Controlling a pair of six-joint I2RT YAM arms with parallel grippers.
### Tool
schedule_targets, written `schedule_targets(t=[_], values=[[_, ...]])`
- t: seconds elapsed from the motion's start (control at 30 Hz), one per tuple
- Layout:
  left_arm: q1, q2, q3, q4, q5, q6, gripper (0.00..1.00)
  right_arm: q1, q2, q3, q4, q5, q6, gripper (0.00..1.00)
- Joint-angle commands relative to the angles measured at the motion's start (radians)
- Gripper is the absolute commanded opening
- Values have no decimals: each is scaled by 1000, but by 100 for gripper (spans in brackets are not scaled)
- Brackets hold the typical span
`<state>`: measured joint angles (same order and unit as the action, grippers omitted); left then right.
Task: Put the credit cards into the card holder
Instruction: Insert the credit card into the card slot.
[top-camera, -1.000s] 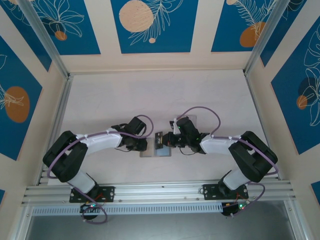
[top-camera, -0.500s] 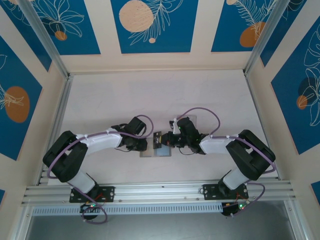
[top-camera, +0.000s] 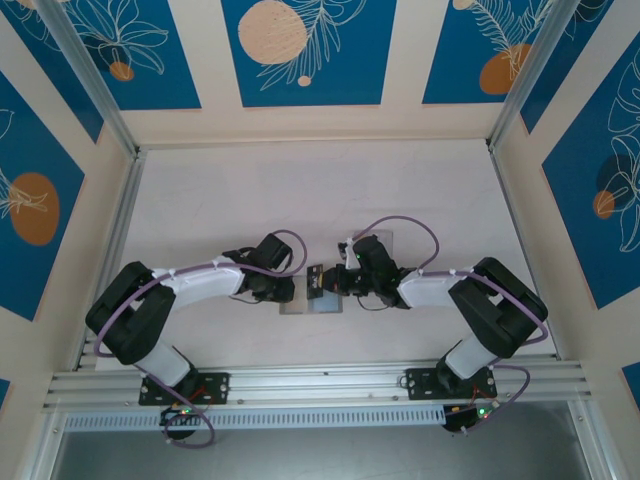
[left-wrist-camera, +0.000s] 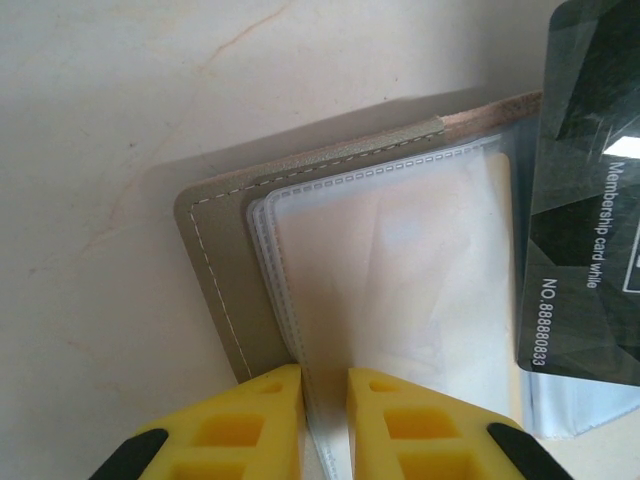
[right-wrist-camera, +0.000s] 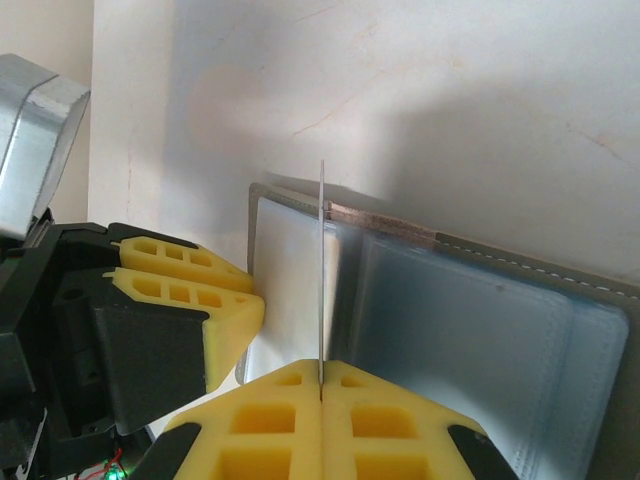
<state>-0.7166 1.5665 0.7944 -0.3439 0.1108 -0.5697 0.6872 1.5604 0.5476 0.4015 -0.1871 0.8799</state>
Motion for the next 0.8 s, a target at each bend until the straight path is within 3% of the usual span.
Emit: schedule_targets(t=[0.0, 0.53, 0.77], values=[[-9, 49, -31, -43, -8, -12, 16, 13, 28, -21, 31, 5, 0, 0], [-8, 47, -32, -46, -3, -15, 16, 45, -28, -100, 28, 92, 38, 0], [-9, 48, -30, -43, -2, -14, 16, 89, 23, -92, 46, 82, 53, 0]])
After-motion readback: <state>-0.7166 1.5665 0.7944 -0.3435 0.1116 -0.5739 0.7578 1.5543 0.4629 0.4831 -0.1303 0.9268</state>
